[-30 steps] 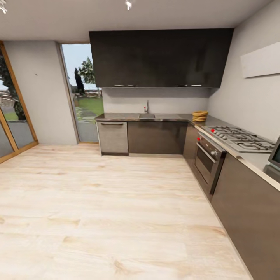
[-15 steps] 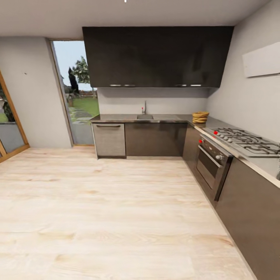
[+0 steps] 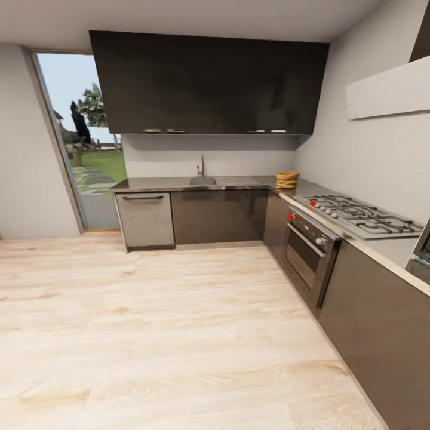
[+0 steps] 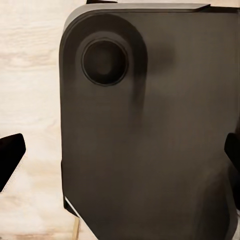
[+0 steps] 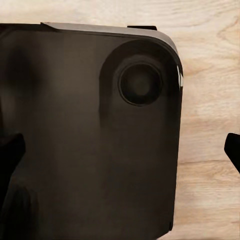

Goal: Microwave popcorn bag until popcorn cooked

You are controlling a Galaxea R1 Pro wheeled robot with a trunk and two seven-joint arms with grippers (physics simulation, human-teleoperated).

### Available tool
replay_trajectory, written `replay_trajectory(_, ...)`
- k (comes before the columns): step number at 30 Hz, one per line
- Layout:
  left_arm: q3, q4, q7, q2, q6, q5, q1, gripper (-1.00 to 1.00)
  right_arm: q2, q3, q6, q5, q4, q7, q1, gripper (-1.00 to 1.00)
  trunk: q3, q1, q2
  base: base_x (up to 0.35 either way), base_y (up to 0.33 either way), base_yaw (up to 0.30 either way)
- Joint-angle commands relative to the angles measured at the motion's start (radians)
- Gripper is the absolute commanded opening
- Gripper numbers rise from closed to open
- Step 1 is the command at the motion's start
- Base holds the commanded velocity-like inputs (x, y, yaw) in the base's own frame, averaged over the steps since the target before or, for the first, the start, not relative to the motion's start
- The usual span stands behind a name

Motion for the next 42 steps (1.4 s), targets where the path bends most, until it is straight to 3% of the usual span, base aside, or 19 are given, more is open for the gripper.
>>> replay_trajectory(1,0.001,0.000,0.000,0.000,-0.002,0.005,0.000,1.00,0.000,0.000,-0.003,0.000,0.000,0.000,0.000,1.00,-0.001,0.000,0.000,0.010,0.007,-0.242)
replay_trajectory(14,0.002,0.000,0.001,-0.001,-0.003,0.005,0.000,1.00,0.000,0.001,-0.003,-0.001,0.000,0.000,0.000,1.00,-0.001,0.000,0.000,0.039,0.056,-0.244)
replay_trajectory(42,0.000,0.000,0.000,-0.001,-0.002,0.004,0.000,1.00,0.000,-0.004,-0.003,-0.007,0.000,0.000,0.000,1.00,-0.001,0.000,0.000,0.271,0.235,-0.266)
